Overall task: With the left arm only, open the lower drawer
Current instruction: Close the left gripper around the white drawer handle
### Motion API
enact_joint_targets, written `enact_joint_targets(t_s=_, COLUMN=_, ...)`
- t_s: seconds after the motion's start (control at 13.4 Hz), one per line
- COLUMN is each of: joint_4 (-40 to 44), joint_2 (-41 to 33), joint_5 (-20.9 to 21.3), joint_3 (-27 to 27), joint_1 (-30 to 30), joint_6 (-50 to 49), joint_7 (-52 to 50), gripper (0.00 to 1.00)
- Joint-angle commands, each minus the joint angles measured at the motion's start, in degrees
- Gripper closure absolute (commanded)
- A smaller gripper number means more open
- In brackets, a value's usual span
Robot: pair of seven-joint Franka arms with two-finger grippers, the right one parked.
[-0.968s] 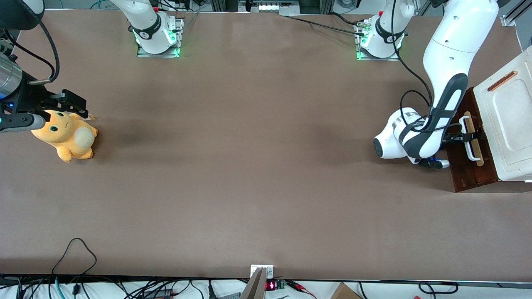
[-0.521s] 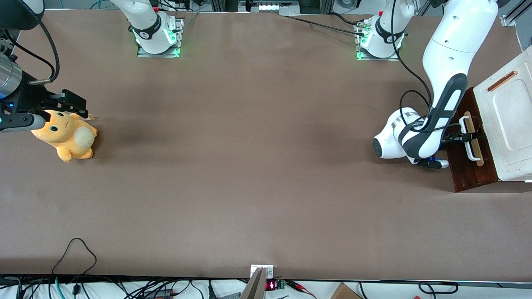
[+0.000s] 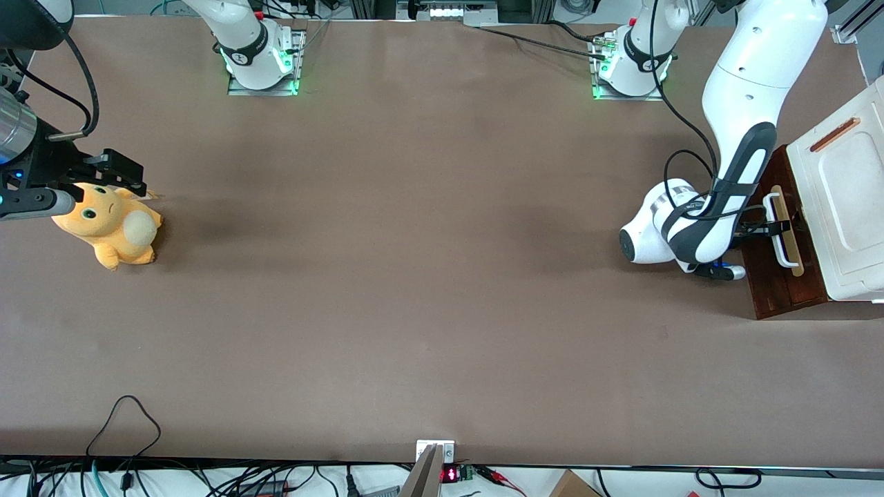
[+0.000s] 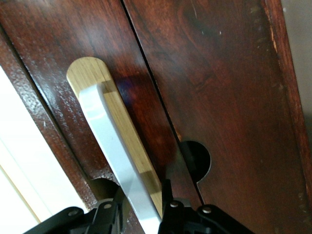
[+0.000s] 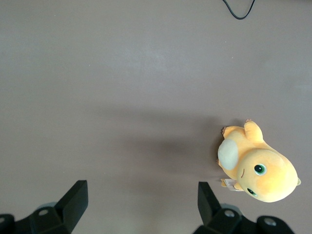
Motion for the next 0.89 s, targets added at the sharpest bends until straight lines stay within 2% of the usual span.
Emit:
enact_joint_targets(t_s=0.0, joint_4=0.3, joint_2=0.3, joint_5=1.0, joint_3=-0.3, joint_1=0.1, joint_6=-0.6, joint_7=-0.5, gripper=0.75)
enact_joint_targets(t_s=0.82, joint_4=0.3, joint_2=-0.1, joint_5=1.0, joint_3=-0.4, joint_1=-0.7, joint_6=-0.7, joint_7=-1.5, gripper=0.81)
